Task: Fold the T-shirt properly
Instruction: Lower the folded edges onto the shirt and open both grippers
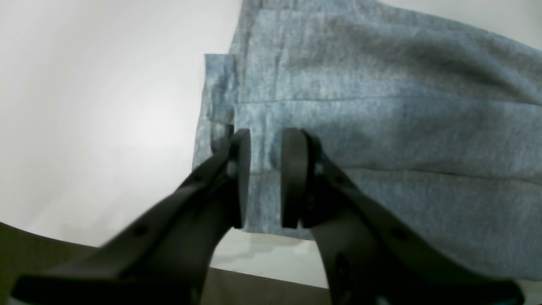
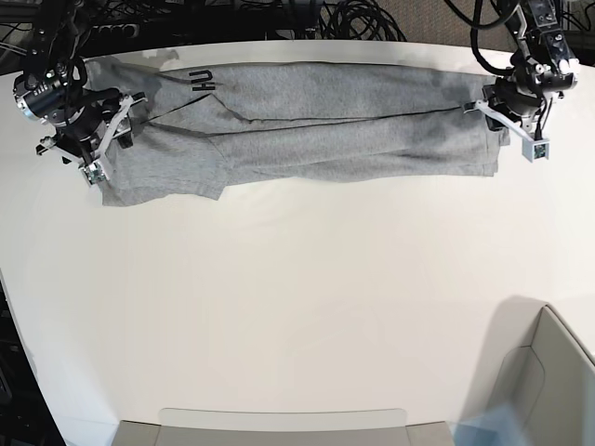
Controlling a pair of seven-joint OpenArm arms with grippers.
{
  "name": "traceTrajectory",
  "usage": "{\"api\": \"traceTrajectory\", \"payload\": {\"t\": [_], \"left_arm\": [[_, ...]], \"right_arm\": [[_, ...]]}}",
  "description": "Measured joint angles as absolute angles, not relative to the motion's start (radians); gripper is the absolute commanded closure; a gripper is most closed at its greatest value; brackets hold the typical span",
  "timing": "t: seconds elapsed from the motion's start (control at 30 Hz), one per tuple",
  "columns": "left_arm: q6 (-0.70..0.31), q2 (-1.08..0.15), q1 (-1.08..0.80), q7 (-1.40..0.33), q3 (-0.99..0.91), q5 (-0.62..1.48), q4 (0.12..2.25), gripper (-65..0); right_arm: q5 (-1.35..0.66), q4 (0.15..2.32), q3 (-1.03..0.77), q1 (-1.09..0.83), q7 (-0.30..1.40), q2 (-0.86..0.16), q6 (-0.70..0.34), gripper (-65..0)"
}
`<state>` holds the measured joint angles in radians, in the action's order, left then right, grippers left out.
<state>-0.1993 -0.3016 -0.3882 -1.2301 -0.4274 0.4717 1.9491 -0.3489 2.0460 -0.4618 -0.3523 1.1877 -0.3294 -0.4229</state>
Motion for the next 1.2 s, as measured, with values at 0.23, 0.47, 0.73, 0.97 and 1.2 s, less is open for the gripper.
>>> {"api": "traceTrajectory", "payload": {"t": [0.23, 0.47, 0.73, 0.97, 1.2], "left_arm": [[-0.199, -0.302, -0.388, -1.276, -0.427, 0.472, 1.95, -13.6], [-0.199, -0.302, -0.38, -1.279, -0.428, 0.472, 1.95, -13.6], [-0.199, -0.302, -0.38, -1.279, -0.429, 0.472, 1.966, -13.6], [-0.199, -0.302, -0.38, -1.279, -0.429, 0.471, 1.984, -13.6], [-0.199, -0.302, -0.38, -1.279, -0.429, 0.472, 1.984, -13.9]], "right_arm": [[-0.345, 2.046, -0.461, -0.366, 1.189, -0.332, -0.423, -30.8], [-0.345, 2.046, -0.462, -0.366, 1.189, -0.331, -0.423, -30.8], [-0.345, 2.046, -0.463, -0.365, 1.189, -0.326, -0.423, -30.8], [-0.348, 2.046, -0.463, -0.365, 1.189, -0.326, -0.423, -30.8], [-0.352, 2.046, -0.463, -0.366, 1.189, -0.326, -0.423, -30.8]]}}
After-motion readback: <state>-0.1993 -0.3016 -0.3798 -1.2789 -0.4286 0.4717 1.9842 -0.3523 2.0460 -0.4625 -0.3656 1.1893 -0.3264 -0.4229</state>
